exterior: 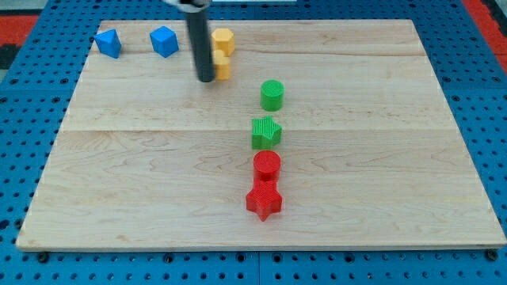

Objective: Move the yellow heart towards the right side of the yellow hexagon

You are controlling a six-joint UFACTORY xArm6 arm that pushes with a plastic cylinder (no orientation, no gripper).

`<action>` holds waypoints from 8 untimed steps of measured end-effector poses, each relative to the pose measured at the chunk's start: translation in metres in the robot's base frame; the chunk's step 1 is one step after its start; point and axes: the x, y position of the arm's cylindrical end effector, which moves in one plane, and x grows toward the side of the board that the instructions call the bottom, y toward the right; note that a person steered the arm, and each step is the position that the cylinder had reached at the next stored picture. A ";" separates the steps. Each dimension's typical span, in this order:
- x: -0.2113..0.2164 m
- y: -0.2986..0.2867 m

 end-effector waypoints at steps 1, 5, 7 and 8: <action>-0.005 0.051; -0.019 -0.029; -0.036 0.019; -0.035 0.053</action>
